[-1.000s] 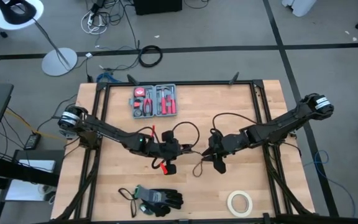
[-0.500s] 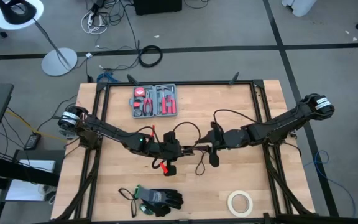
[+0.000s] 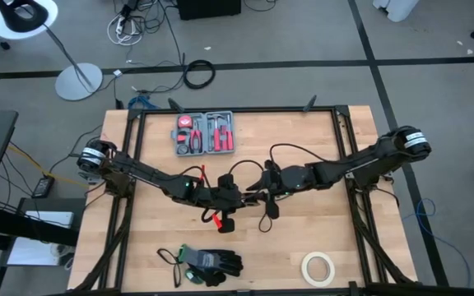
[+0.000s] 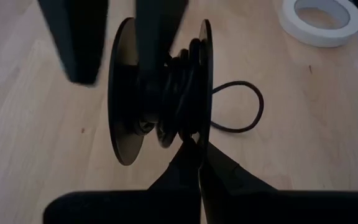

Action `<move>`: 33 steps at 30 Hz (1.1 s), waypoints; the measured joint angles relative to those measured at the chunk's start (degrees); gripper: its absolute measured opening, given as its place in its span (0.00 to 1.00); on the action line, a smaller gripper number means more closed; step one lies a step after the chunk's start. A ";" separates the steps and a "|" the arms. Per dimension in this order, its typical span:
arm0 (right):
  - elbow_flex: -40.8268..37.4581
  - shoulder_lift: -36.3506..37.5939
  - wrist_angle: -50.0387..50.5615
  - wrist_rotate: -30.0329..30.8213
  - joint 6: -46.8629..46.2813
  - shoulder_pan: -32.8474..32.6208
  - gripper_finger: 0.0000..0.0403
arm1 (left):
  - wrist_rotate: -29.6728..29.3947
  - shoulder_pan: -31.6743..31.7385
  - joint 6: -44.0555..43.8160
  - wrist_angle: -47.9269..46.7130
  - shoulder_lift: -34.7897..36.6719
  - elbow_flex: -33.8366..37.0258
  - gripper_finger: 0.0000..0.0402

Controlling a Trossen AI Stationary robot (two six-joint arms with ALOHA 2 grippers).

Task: Coil cords
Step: Coil the black wire cable into the black spool

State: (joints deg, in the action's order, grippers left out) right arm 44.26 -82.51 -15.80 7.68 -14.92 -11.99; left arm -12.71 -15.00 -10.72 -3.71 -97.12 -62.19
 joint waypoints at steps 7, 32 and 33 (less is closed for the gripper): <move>2.93 -3.78 3.33 -1.96 -0.13 0.93 0.25 | 0.04 0.03 -0.05 -2.87 -0.01 -0.87 0.00; -8.12 -4.05 -12.88 6.14 -2.59 -3.45 0.00 | 1.62 1.07 -4.98 -12.68 5.04 -3.43 0.05; -9.33 -4.05 -16.87 7.88 -1.67 -4.00 0.00 | 1.22 1.07 -4.98 -13.08 5.52 -3.43 0.05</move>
State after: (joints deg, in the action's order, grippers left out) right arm 34.93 -86.56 -32.67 15.56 -16.59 -15.99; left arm -11.49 -13.93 -15.70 -16.78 -91.60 -65.63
